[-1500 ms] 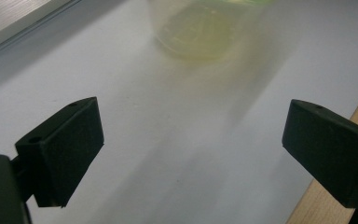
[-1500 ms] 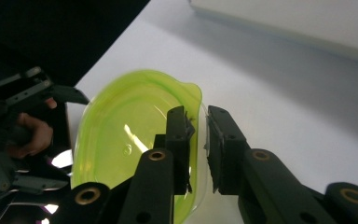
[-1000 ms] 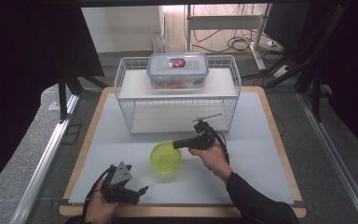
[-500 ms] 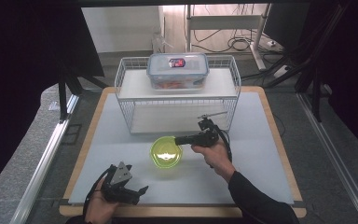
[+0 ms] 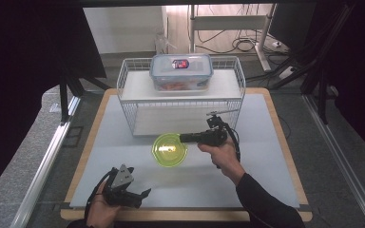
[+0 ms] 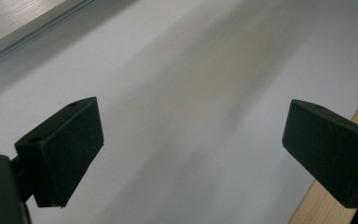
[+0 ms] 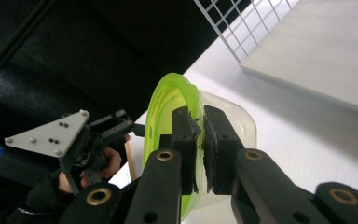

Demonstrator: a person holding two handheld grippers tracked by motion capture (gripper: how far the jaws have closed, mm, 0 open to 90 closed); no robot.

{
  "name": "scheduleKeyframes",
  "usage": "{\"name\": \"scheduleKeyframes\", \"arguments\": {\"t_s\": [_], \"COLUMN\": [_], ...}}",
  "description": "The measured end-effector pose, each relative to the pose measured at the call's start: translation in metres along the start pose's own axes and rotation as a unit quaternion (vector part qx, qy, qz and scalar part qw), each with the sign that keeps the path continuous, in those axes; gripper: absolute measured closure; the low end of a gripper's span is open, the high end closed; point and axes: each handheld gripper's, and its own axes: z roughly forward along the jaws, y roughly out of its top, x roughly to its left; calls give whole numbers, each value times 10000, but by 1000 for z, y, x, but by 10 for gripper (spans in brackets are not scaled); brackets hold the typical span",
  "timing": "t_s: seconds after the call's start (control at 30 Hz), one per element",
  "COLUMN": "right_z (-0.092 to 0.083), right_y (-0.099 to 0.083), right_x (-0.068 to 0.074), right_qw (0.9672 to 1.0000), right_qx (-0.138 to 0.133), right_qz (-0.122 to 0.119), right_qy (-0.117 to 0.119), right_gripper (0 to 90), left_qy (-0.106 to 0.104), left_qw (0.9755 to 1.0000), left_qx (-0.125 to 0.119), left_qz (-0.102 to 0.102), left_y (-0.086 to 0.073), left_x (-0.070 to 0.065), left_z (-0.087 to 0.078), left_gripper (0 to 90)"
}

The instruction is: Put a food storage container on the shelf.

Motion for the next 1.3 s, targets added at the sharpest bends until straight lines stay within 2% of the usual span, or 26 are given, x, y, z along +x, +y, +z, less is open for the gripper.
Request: {"name": "scheduleKeyframes", "arguments": {"t_s": [0.33, 0.57, 1.13, 1.3], "right_z": [-16, -30, -57, -65], "right_y": [13, 26, 60, 72], "right_x": [10, 18, 31, 36], "right_qw": [9995, 9984, 9959, 9943], "right_qx": [-286, -525, -895, -1049], "right_qz": [-128, -192, -92, -19], "right_qy": [83, 88, 125, 199], "right_gripper": [845, 845, 845, 845], "left_qy": [6, -18, -31, -40], "left_qw": [10000, 9999, 9999, 9999], "left_qx": [4, -141, -114, -124], "left_qz": [16, -90, -55, -66], "left_y": [0, 0, 0, 0], "left_x": [0, 2, 2, 1], "left_z": [0, -2, -1, -1], "left_gripper": [50, 43, 42, 42]}}
